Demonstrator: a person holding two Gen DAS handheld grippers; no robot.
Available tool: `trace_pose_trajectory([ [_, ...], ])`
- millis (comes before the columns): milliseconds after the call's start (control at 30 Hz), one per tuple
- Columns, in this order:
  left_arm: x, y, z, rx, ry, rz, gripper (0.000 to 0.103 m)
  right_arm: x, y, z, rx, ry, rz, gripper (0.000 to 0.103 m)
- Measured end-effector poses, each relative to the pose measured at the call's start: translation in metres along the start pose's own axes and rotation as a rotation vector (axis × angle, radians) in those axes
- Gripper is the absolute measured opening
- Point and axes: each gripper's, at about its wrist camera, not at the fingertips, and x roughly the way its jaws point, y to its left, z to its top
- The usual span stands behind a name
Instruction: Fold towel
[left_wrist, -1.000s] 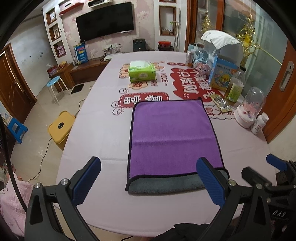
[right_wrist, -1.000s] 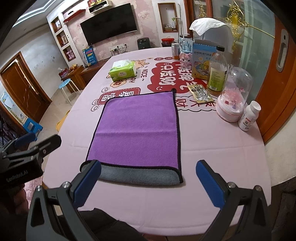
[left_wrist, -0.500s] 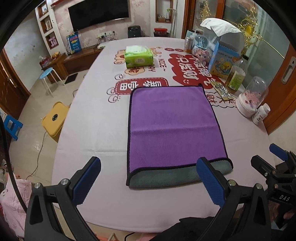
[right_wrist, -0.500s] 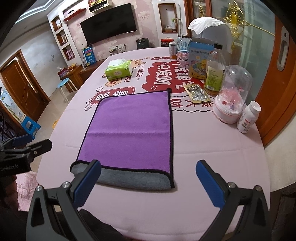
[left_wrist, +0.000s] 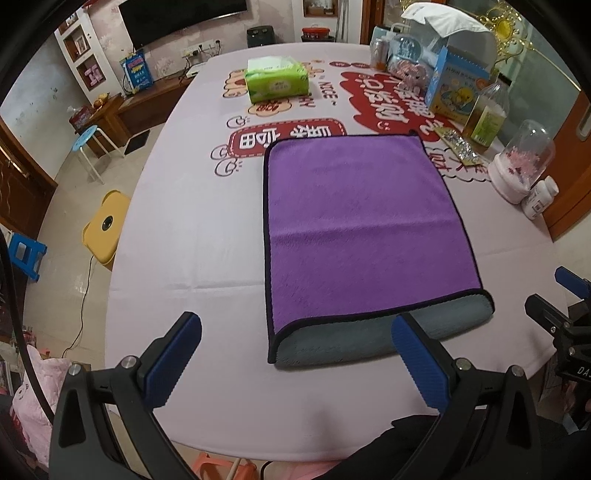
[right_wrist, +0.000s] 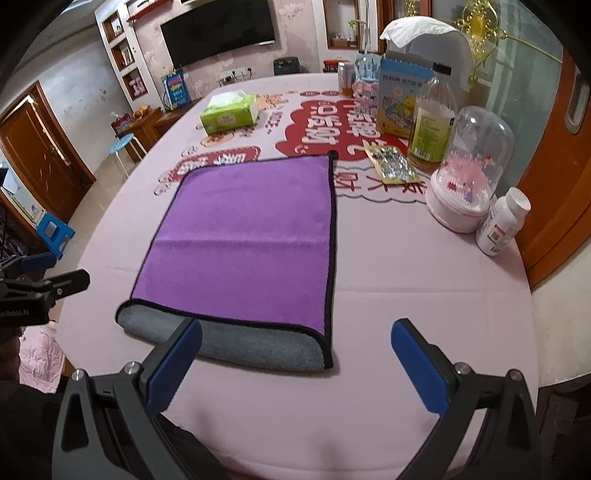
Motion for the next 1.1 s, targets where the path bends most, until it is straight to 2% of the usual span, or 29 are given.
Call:
trace_pose_trajectory([
  [200,0.02,0.004,-0.002,0.009,0.051,0.001,0.102,0.015,-0.003,-0.005,-0.034,0.035,-0.007,0.102],
  [500,0.053,0.017,0.001,-0.014,0.112,-0.085,0.102,0.043,-0.006,-0.012,-0.115,0.09,0.007,0.098],
  [767,0.085,0.018,-0.001,0.018,0.194,-0.115,0.102,0.065,-0.012,-0.018,-0.127,0.139,0.037,0.094],
  [933,0.103,0.019,-0.006,0.009,0.238,-0.131,0.102,0.079,-0.02,-0.022,-0.105,0.172,0.054,0.086],
  [1033,0.113,0.02,-0.01,0.008,0.259,-0.132,0.096,0.086,-0.025,-0.025,-0.089,0.187,0.062,0.08],
  [1100,0.117,0.02,-0.012,0.005,0.268,-0.133,0.091,0.09,-0.027,-0.026,-0.078,0.197,0.067,0.072],
])
